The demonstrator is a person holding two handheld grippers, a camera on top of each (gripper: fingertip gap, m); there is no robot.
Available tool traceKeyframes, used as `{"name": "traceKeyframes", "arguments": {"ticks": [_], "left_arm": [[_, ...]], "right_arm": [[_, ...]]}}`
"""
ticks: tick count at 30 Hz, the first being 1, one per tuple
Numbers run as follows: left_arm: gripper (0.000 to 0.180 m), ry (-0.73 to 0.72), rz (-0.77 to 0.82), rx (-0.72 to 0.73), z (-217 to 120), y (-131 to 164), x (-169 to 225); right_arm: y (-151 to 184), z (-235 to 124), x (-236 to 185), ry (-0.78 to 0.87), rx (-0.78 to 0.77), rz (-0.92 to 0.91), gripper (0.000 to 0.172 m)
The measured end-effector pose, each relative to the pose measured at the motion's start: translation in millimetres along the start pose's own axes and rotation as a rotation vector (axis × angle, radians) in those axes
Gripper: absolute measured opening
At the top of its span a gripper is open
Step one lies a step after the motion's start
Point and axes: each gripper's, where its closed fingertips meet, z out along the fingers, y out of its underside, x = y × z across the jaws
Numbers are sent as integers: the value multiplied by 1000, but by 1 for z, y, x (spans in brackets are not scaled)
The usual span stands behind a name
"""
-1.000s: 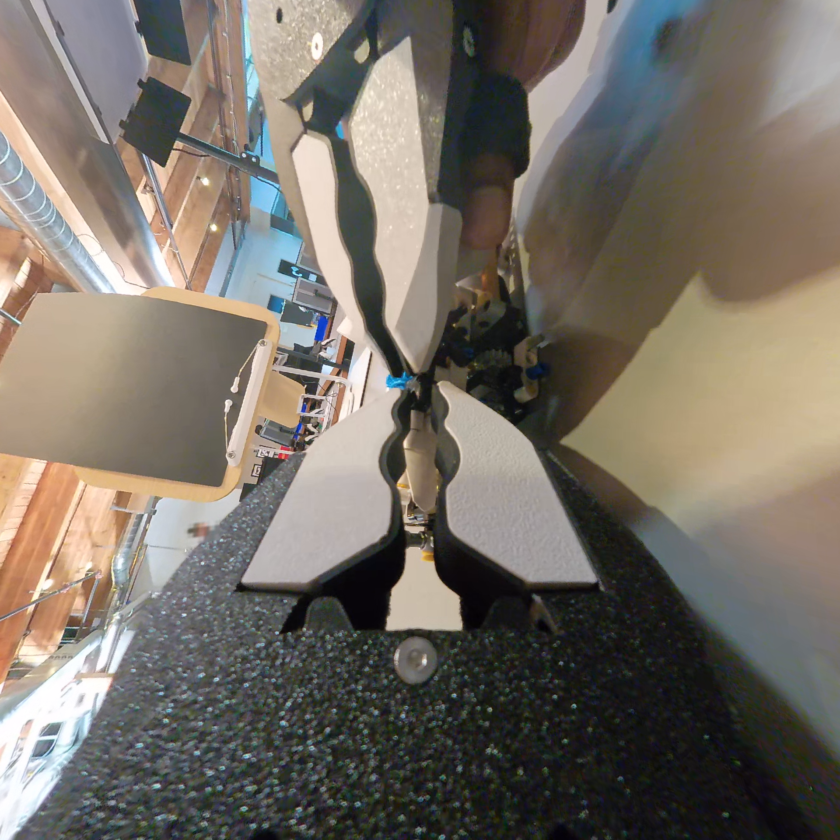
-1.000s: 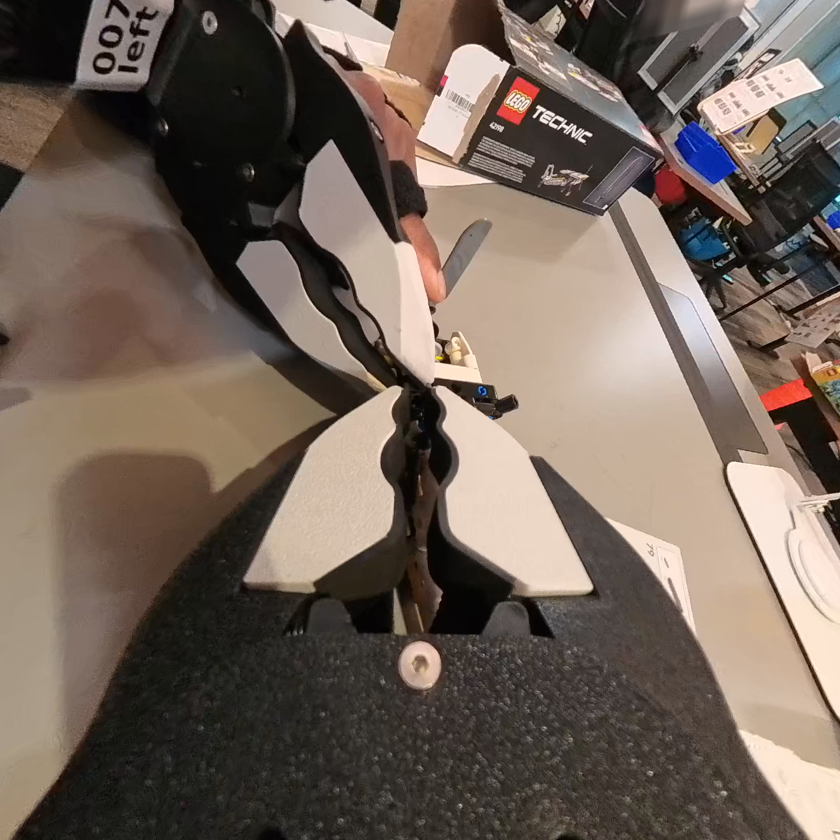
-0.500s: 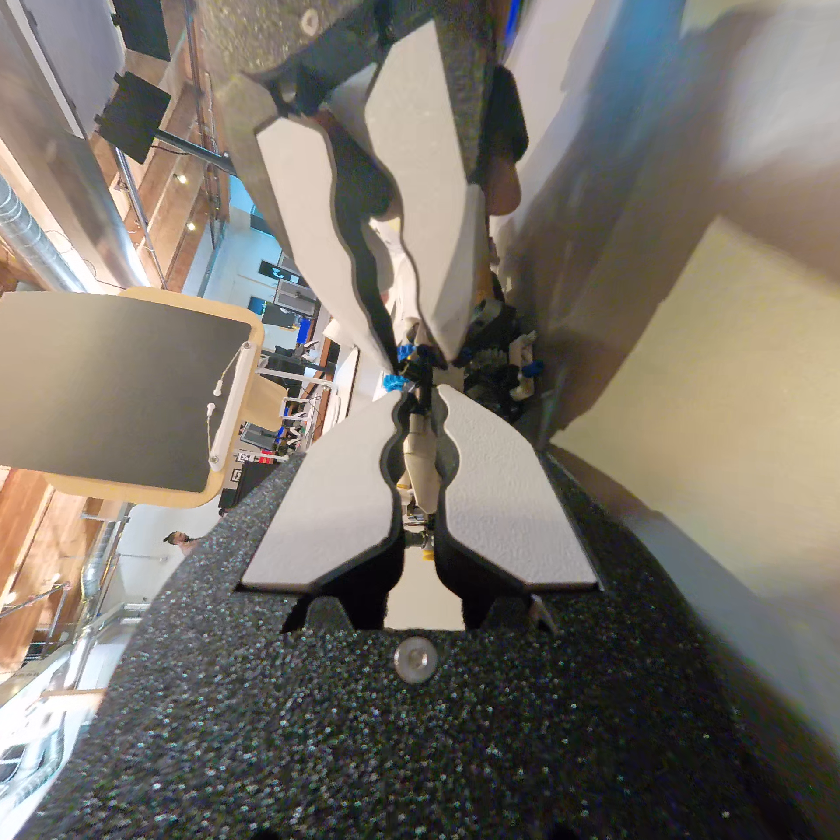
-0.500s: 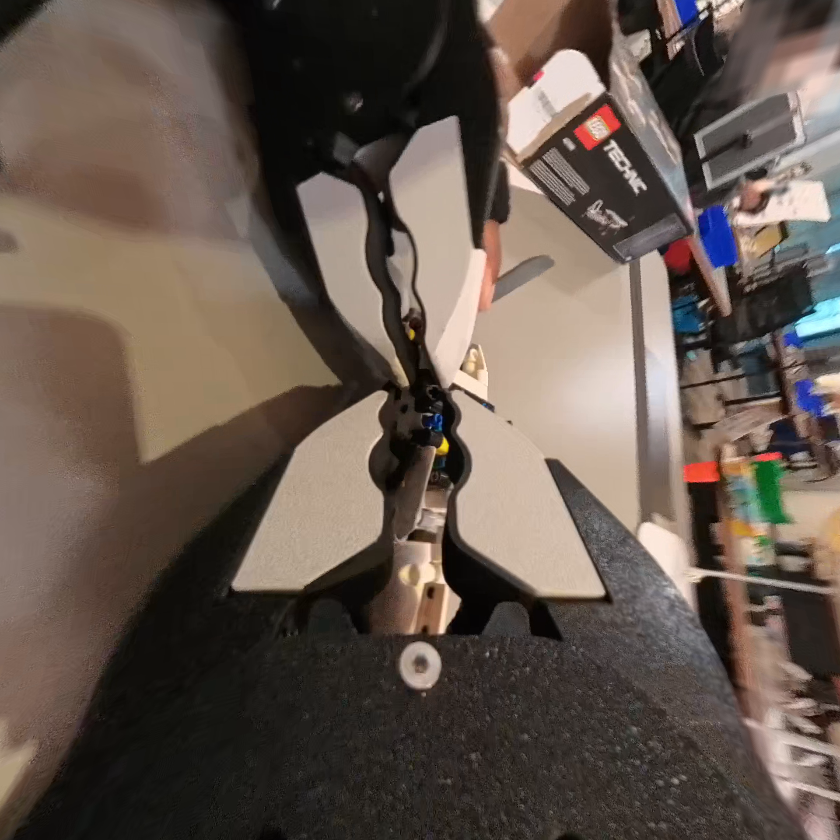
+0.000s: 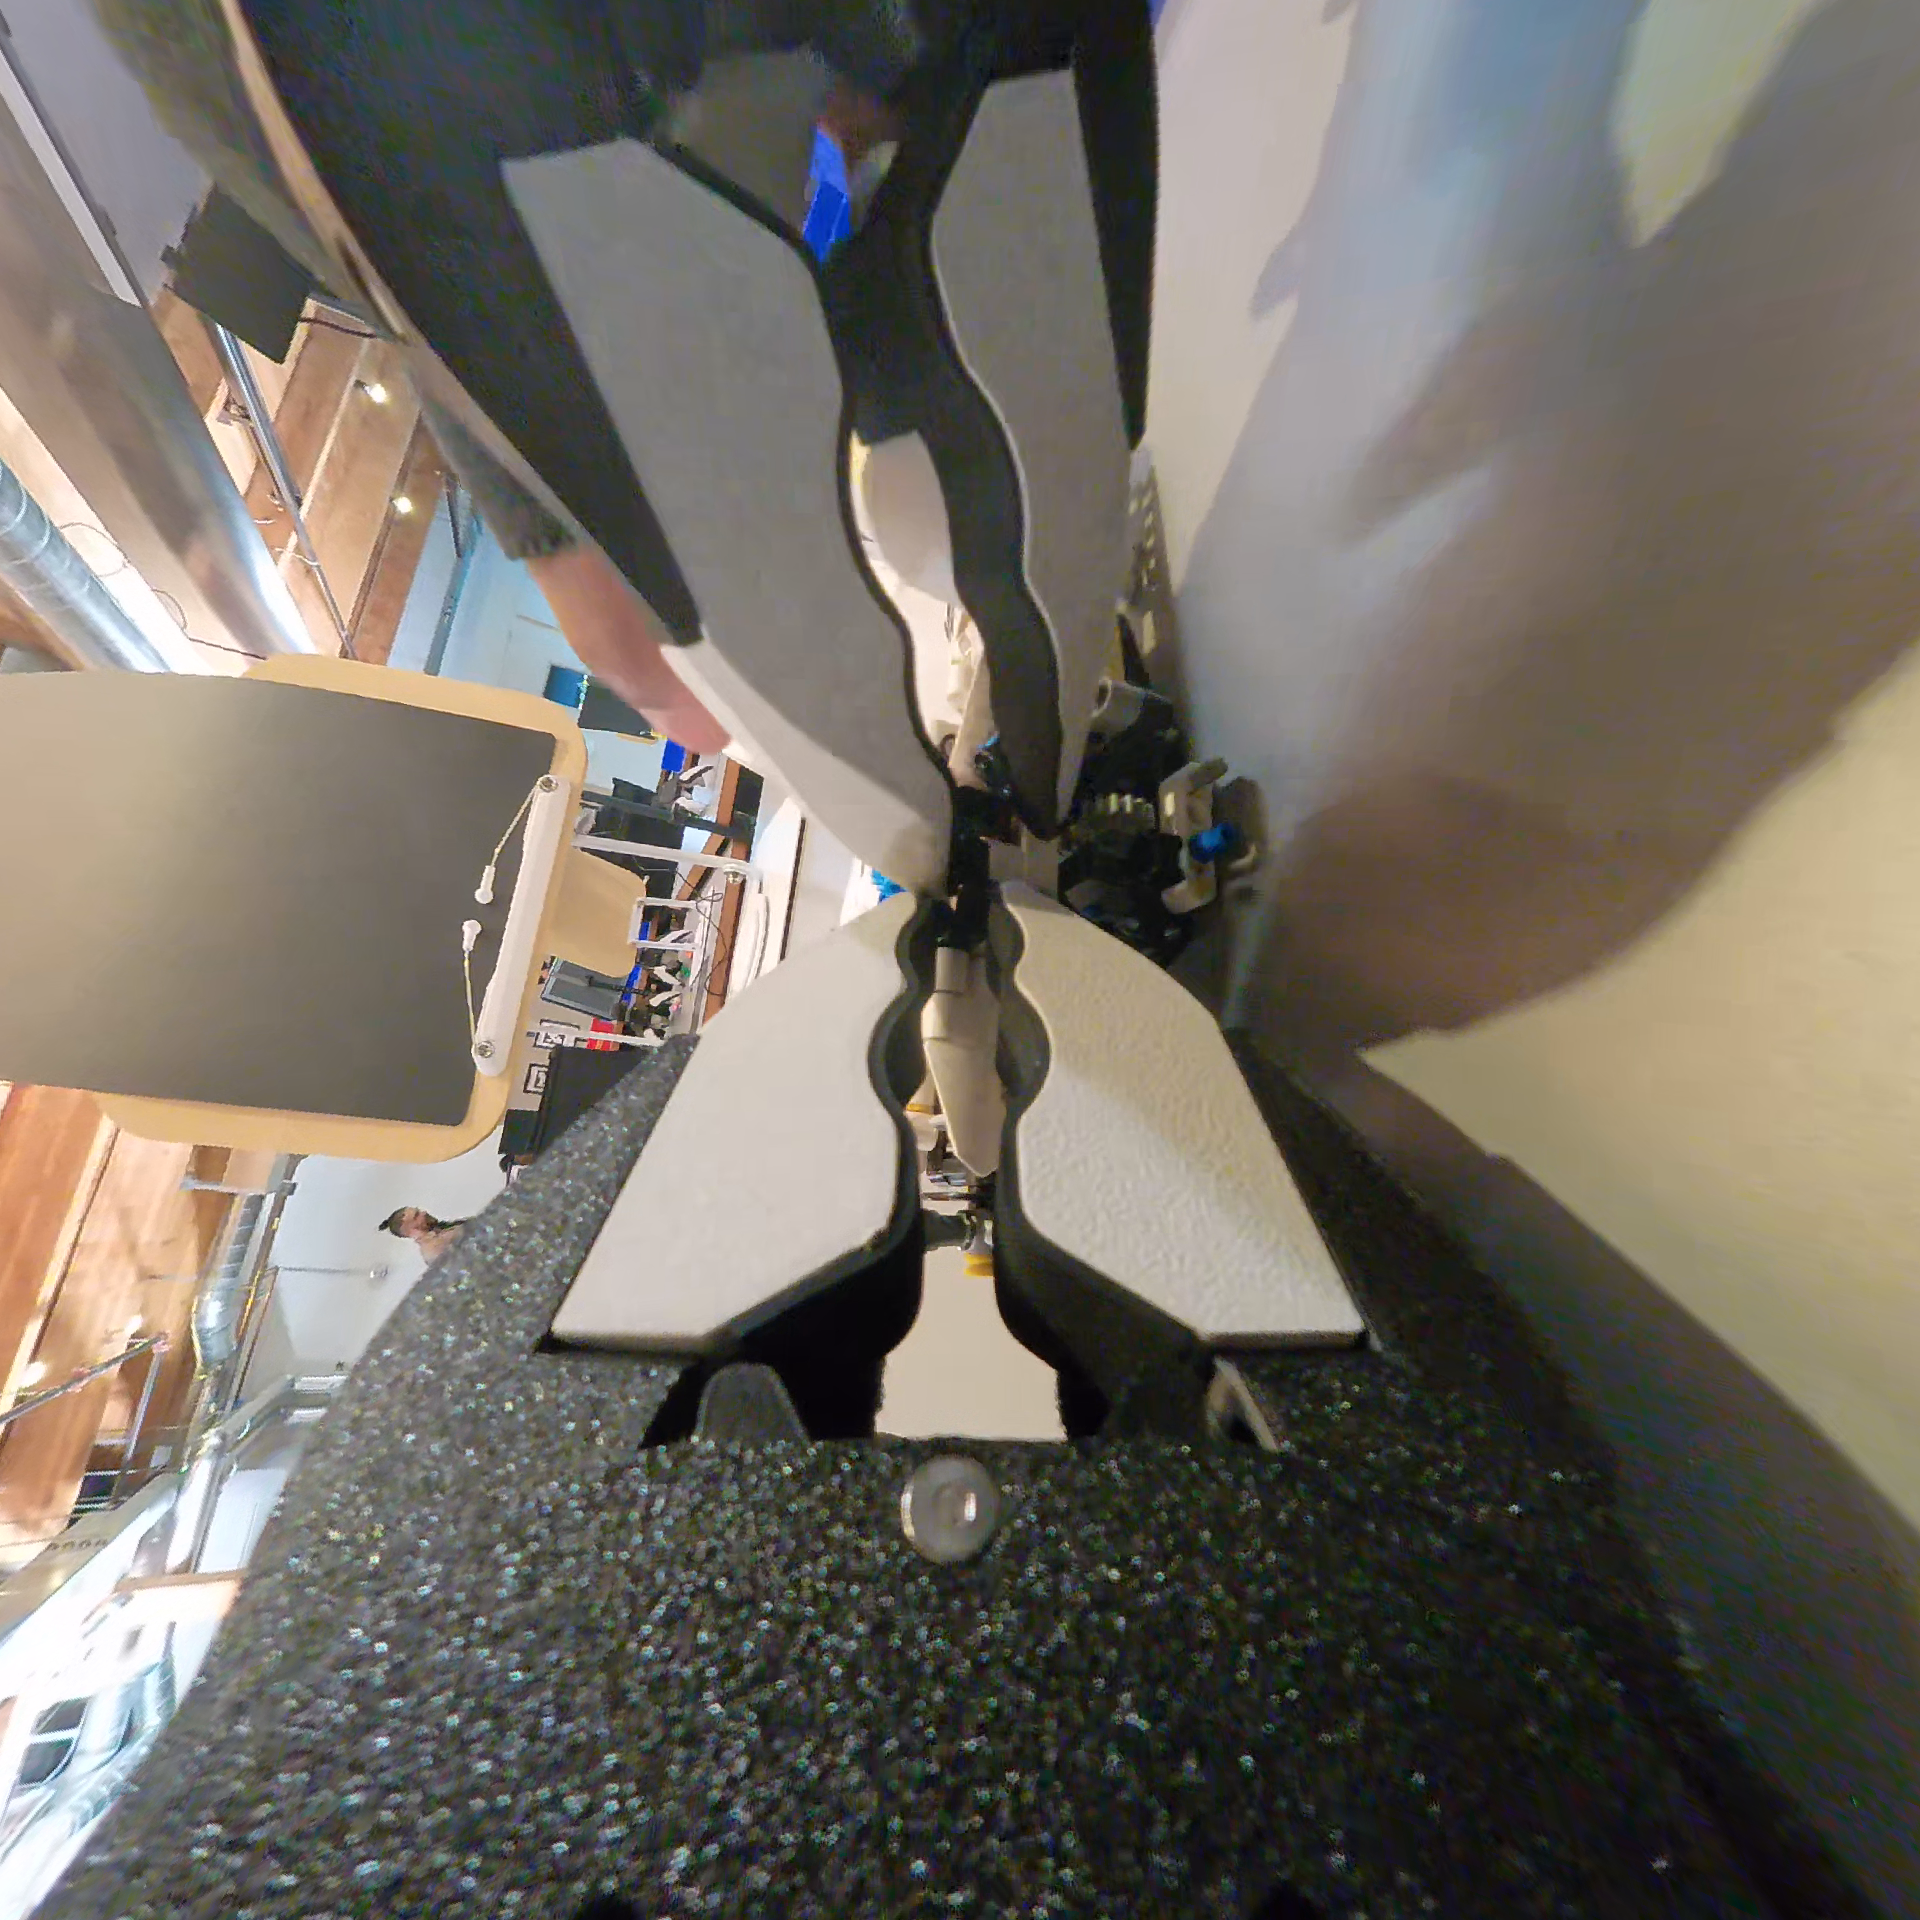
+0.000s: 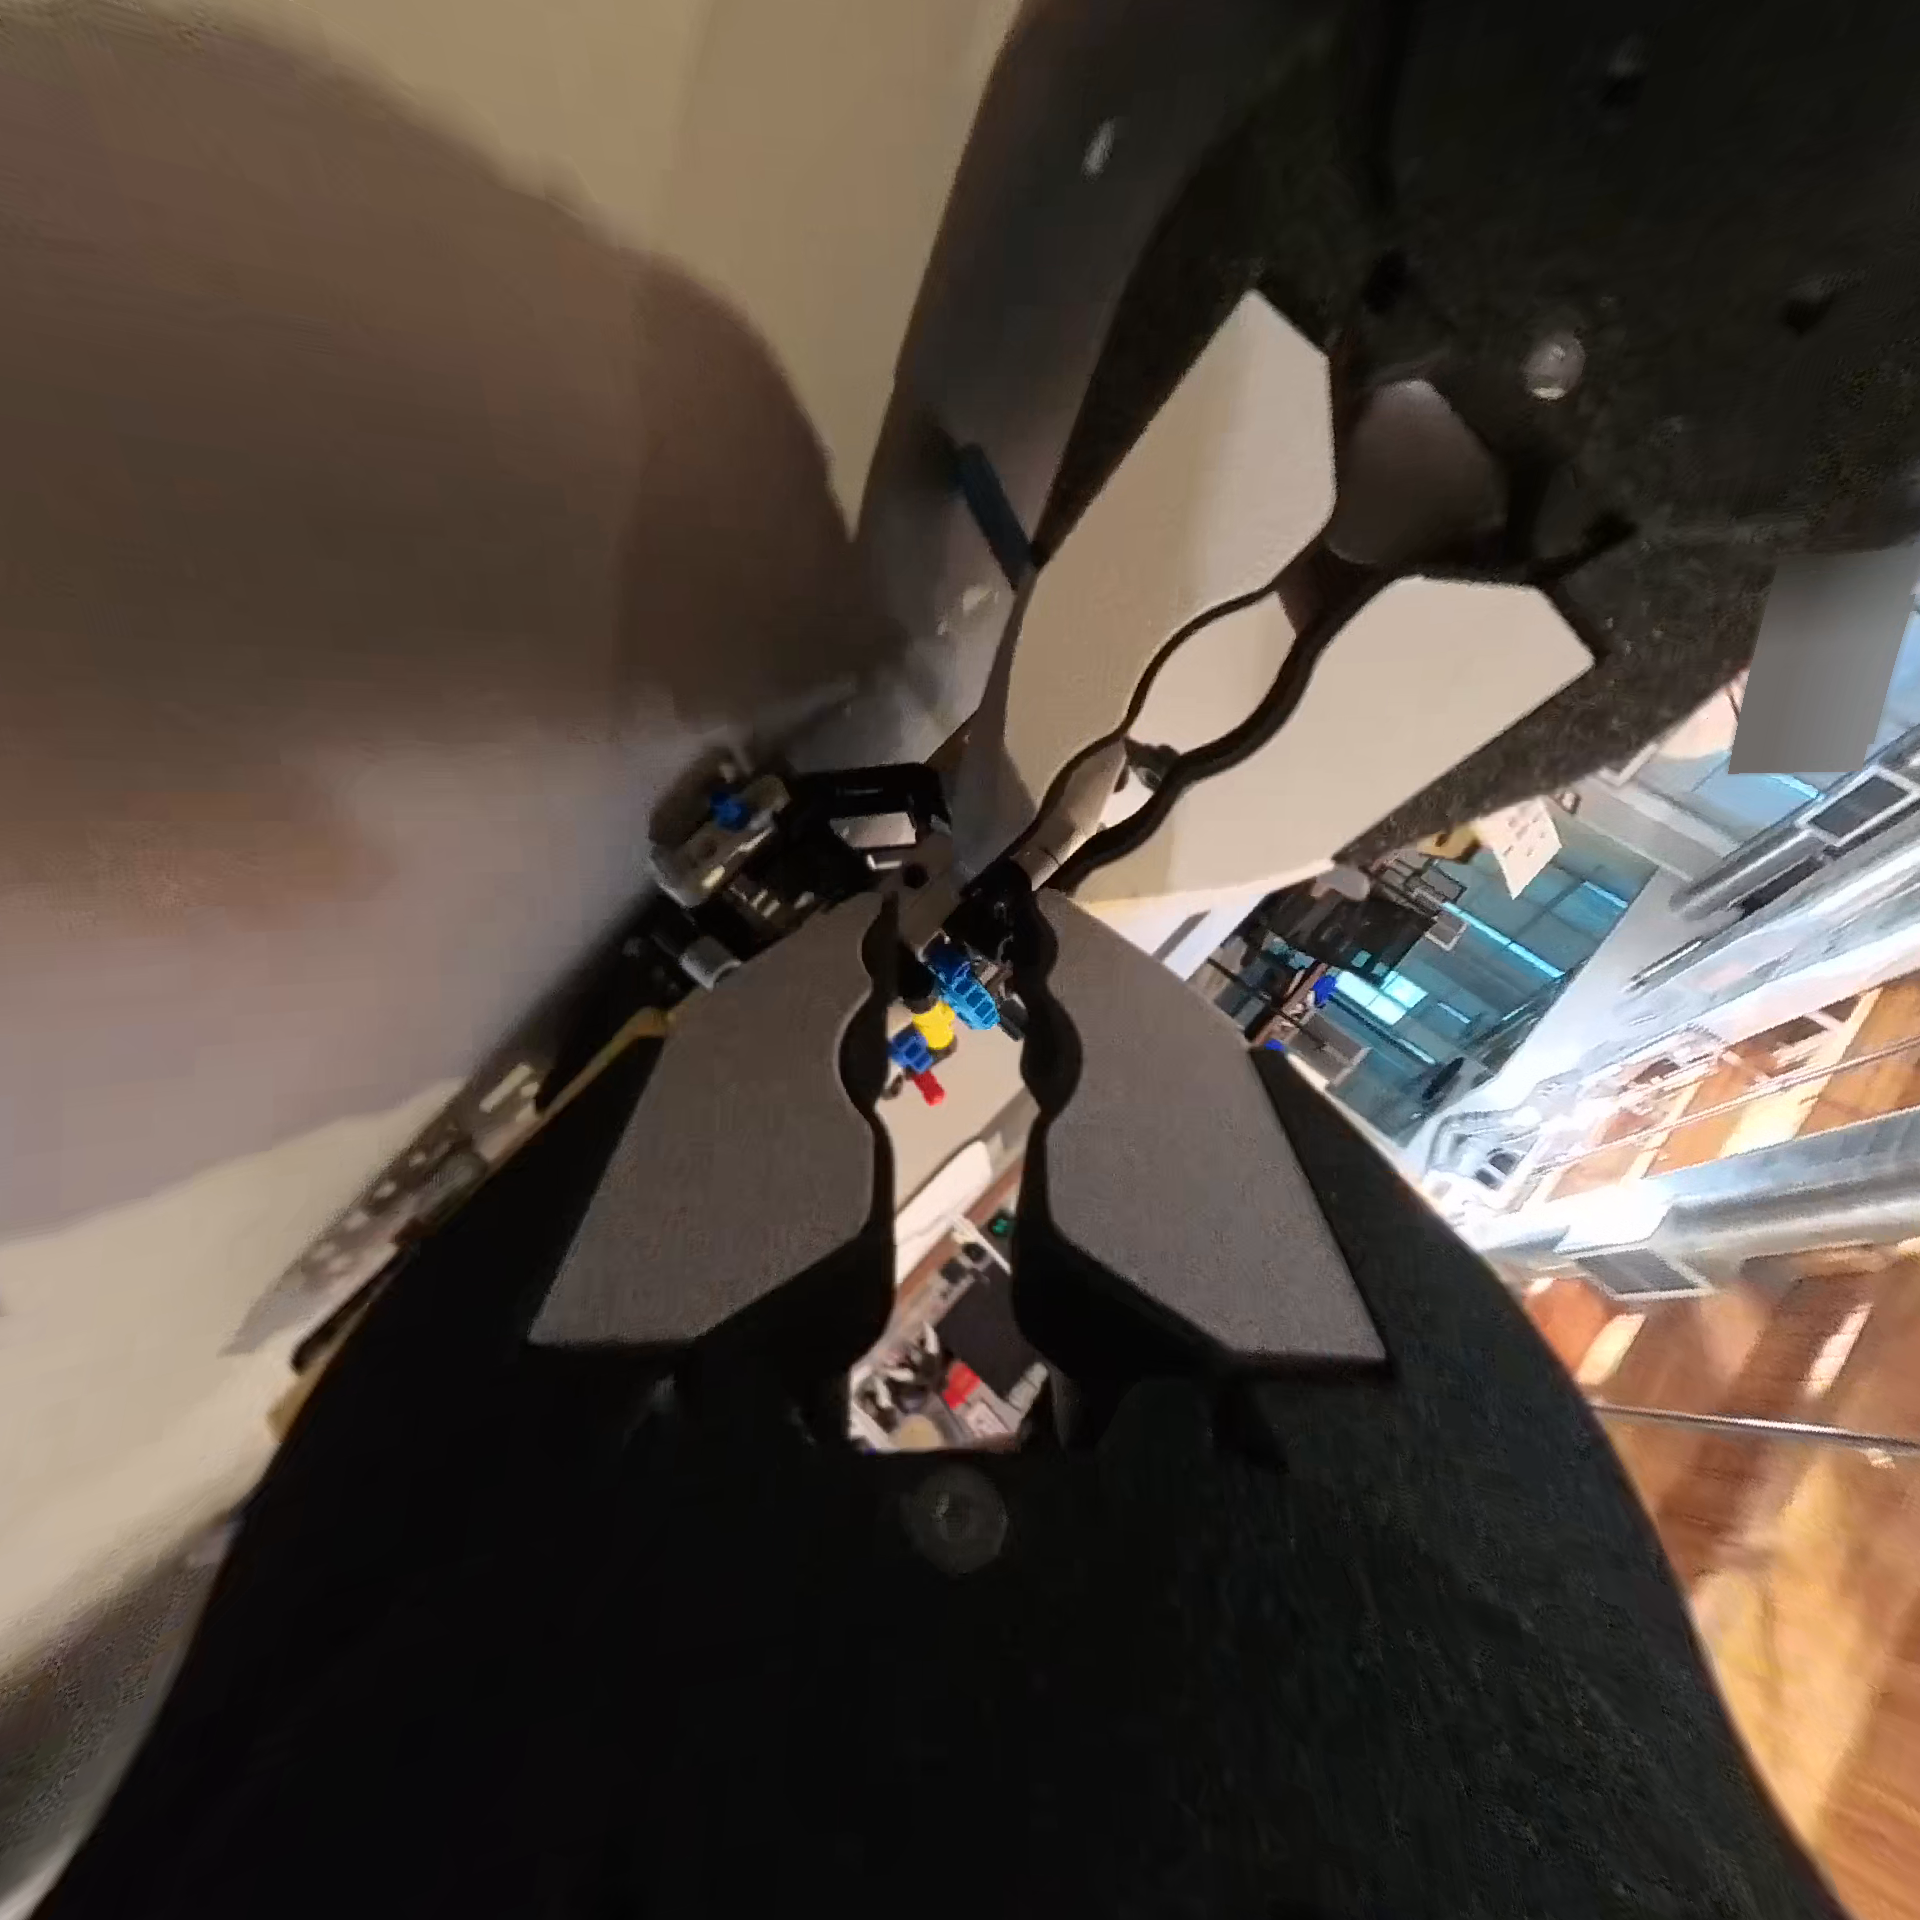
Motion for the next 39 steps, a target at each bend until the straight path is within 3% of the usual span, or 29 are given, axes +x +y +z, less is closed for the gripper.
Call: {"name": "traceKeyframes", "arguments": {"ticks": [12,27,28,30,31,33,35,39], "left_arm": [[11,-19,17,-41,2,0,2],[11,-39,37,-49,4,0,2],[11,-41,36,-50,4,0,2],[11,-56,35,-86,0,14,-2],[11,-65,11,-109,-4,24,-5],[10,-69,13,-129,-5,27,-7],[10,-48,11,-102,1,17,-4],[11,-38,-22,-93,1,16,-3]], "right_arm": [[5,1,0,-95,-149,-220,11],[7,-1,-1,-133,-179,-343,8],[7,-2,-4,-154,-172,-345,0],[34,-4,-45,-371,-256,-360,0],[48,-1,-57,-365,-278,-403,0],[37,-2,-54,-262,-198,-410,0],[13,-9,-29,-189,-131,-316,0],[15,-6,6,-33,-120,-137,0]]}}
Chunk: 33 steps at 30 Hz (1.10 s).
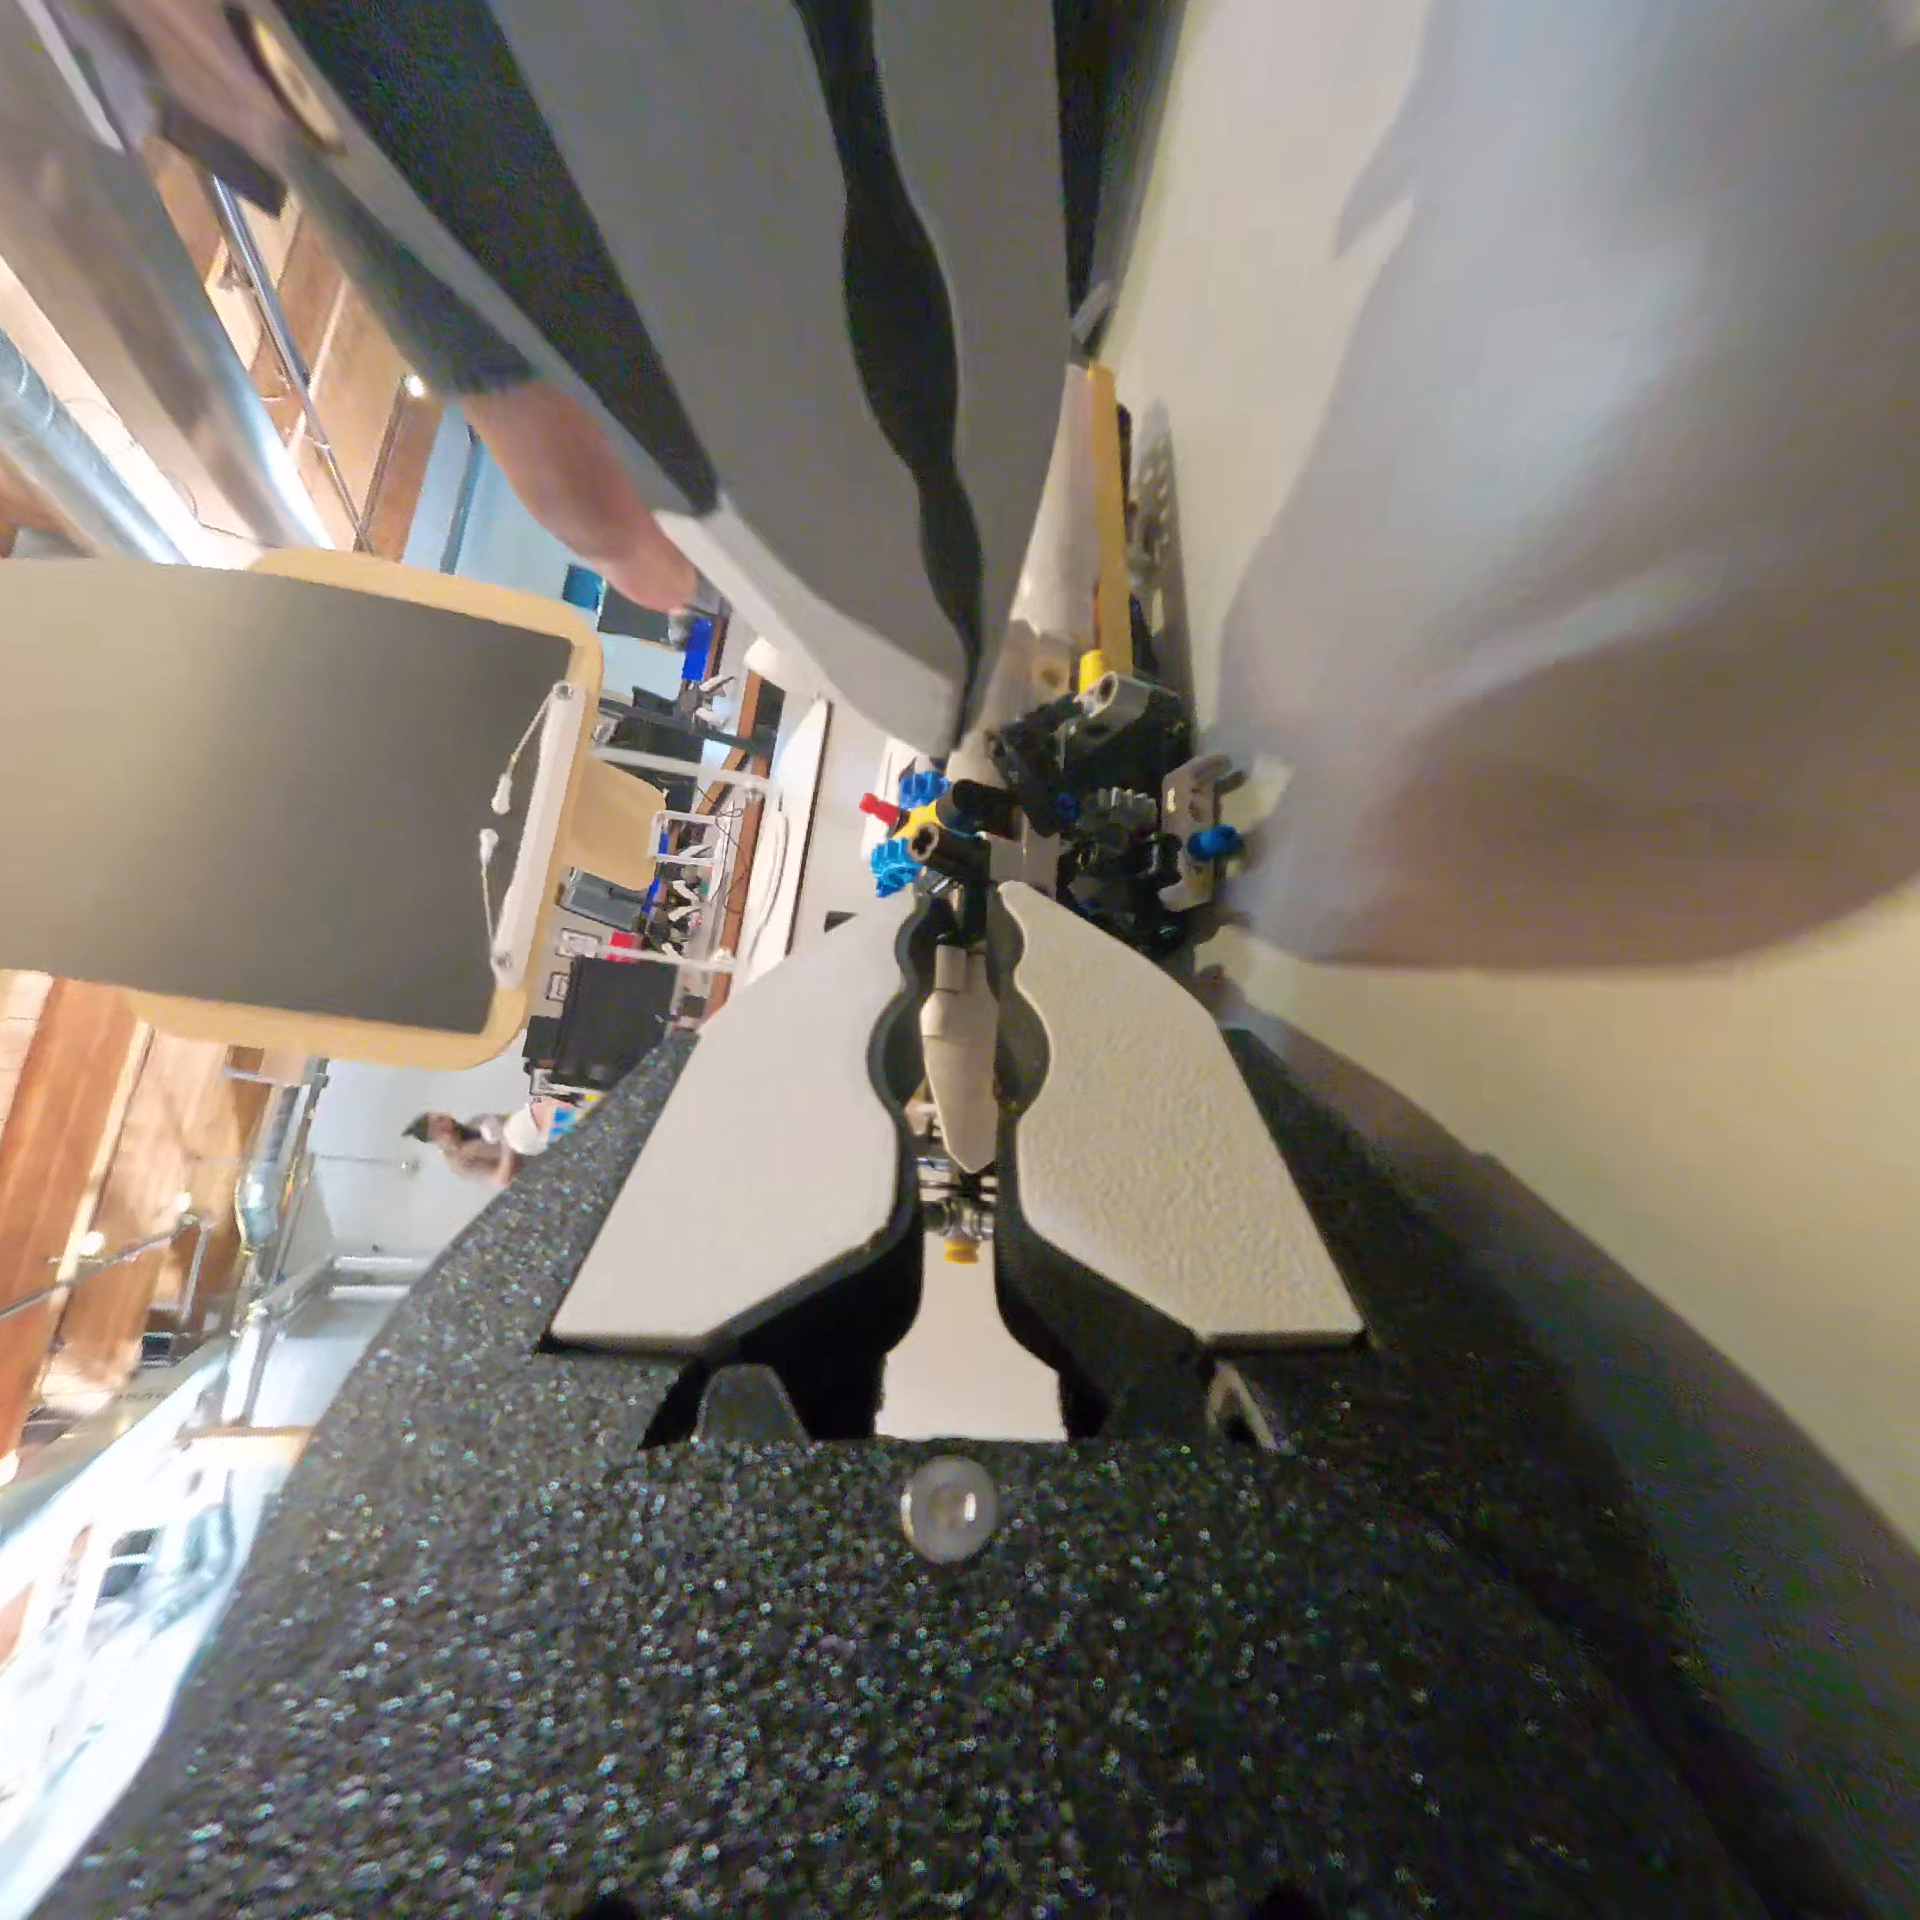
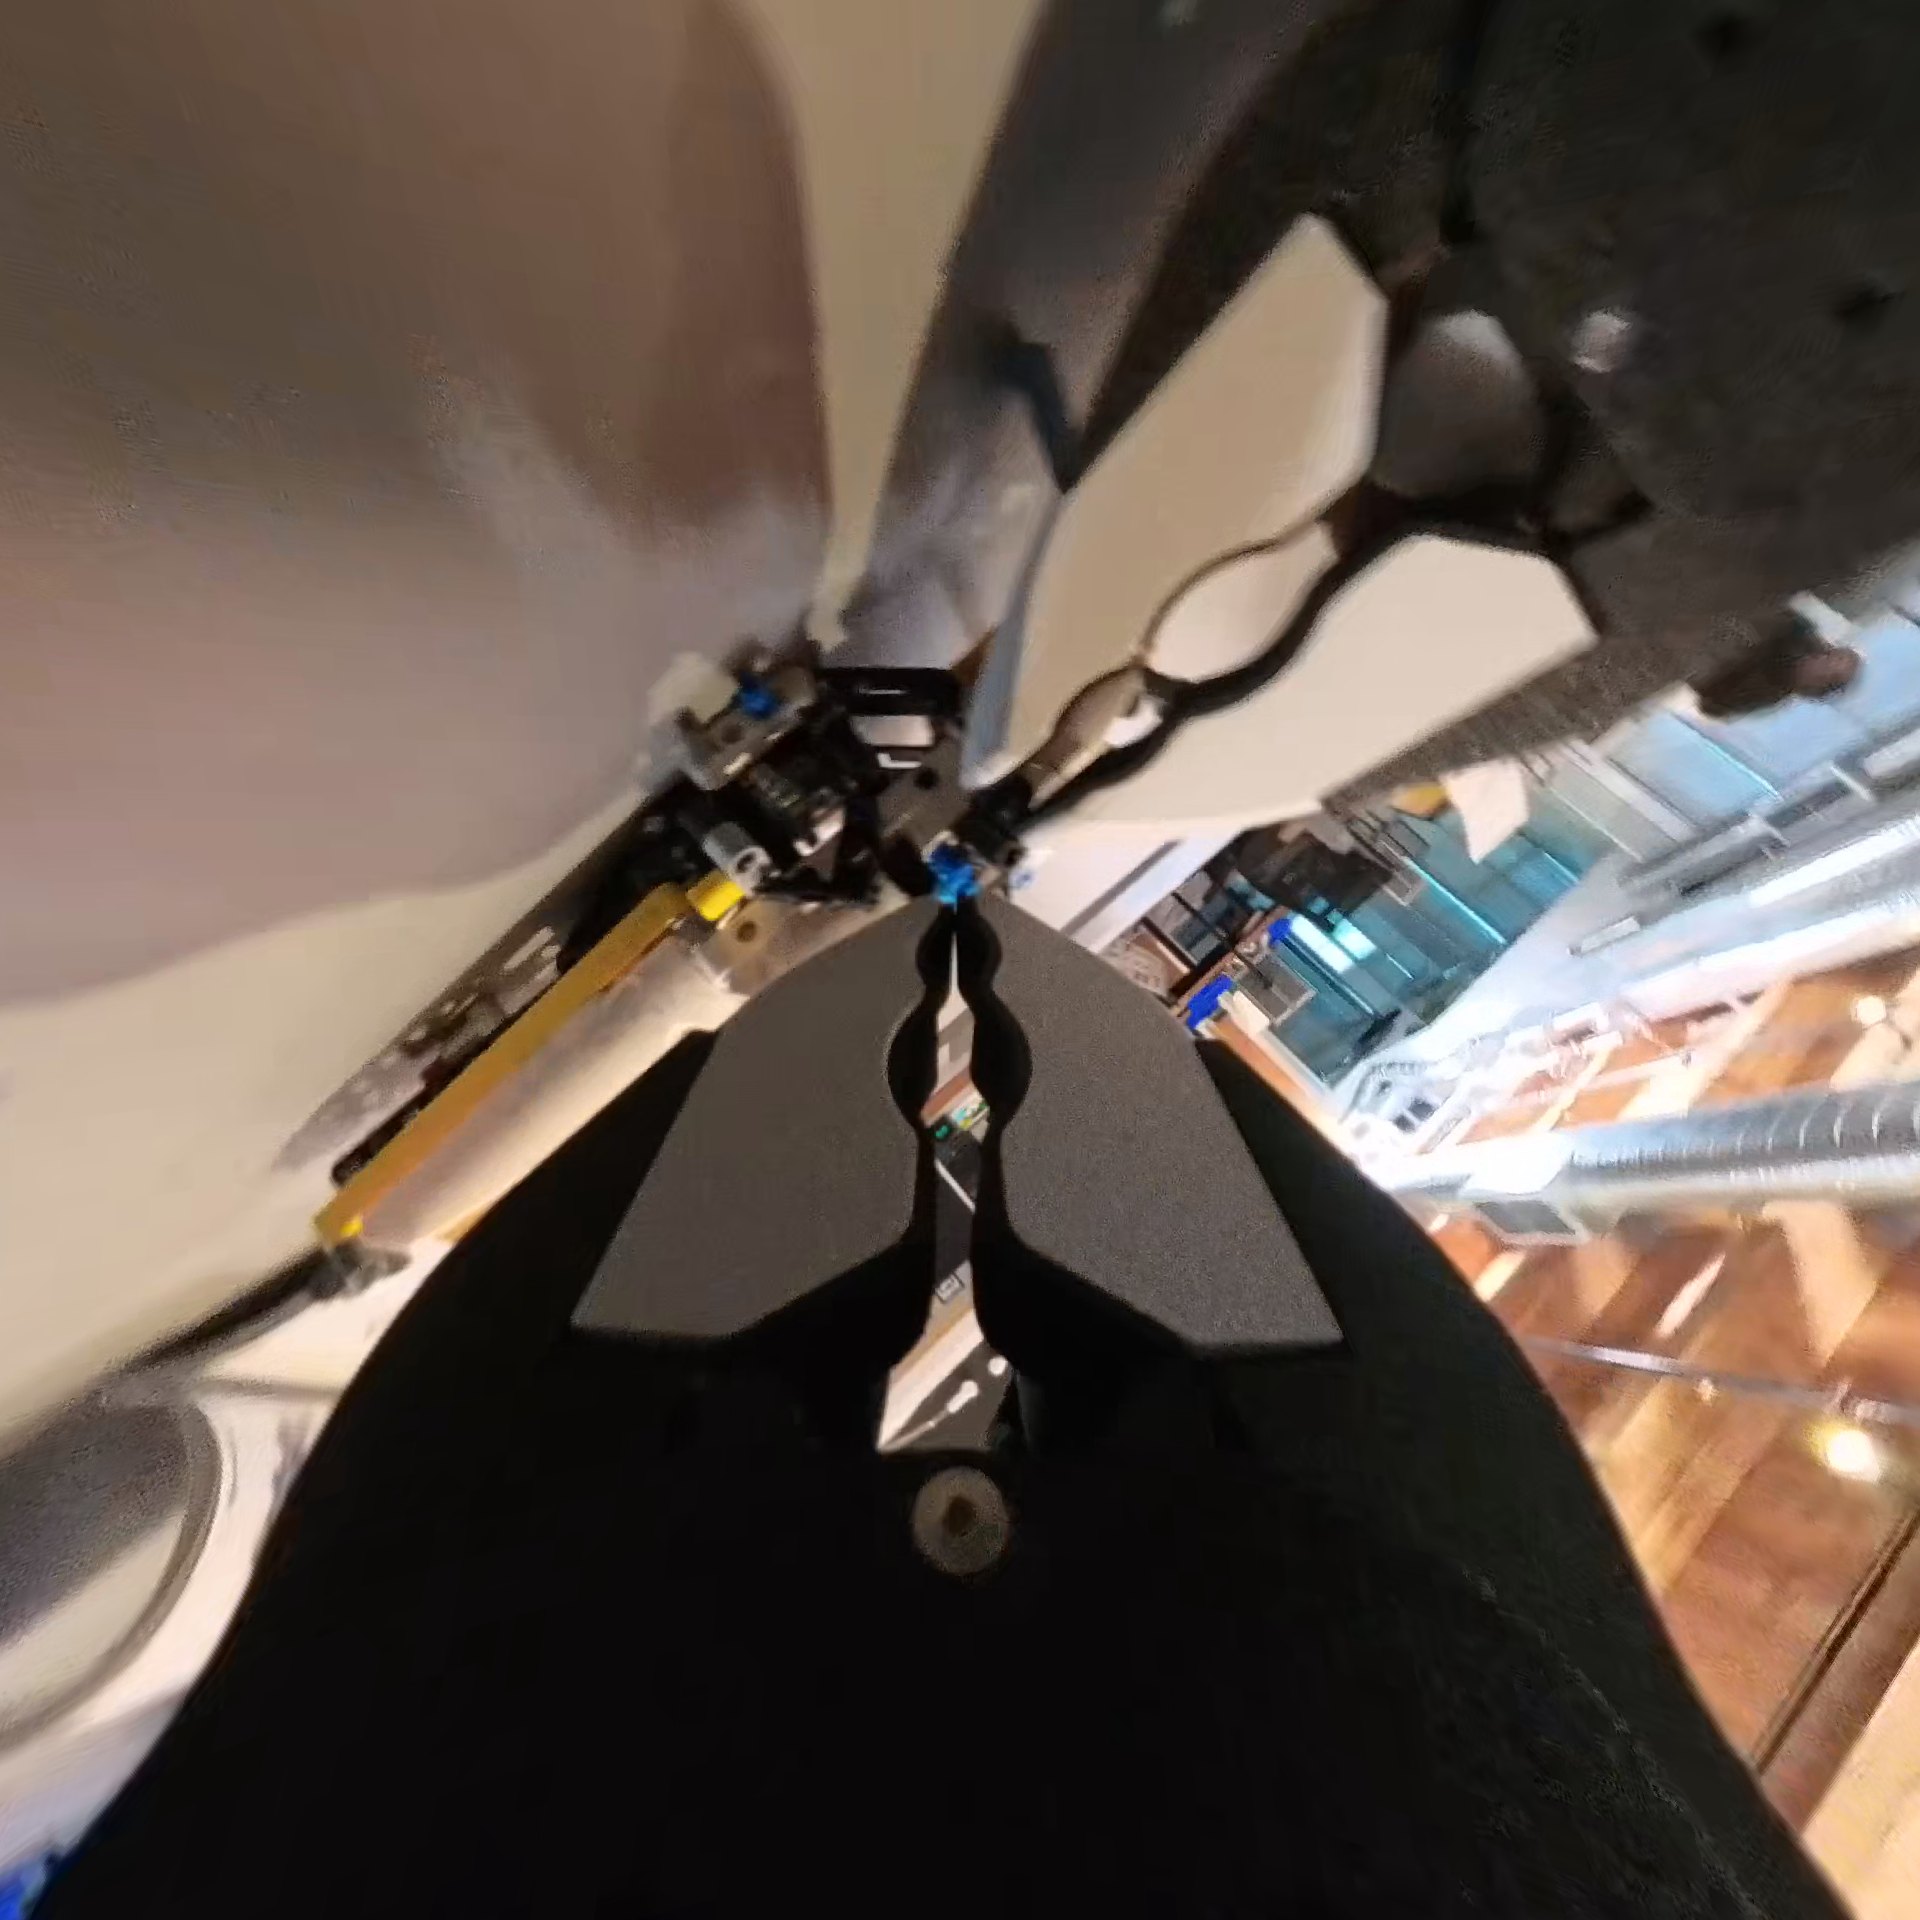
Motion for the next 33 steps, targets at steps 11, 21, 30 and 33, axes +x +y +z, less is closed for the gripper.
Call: {"name": "traceKeyframes", "arguments": {"ticks": [11,21,30,33], "left_arm": [[11,-9,-47,-9,0,1,-1],[11,-20,-47,-18,-1,0,-2],[11,-39,18,-23,-3,-2,-2],[11,-57,60,-1,-6,-3,-2]], "right_arm": [[4,12,13,-1,190,790,14],[-8,18,13,-22,301,1071,15],[-6,17,15,29,338,1081,7],[-8,15,14,61,368,1100,7]]}}
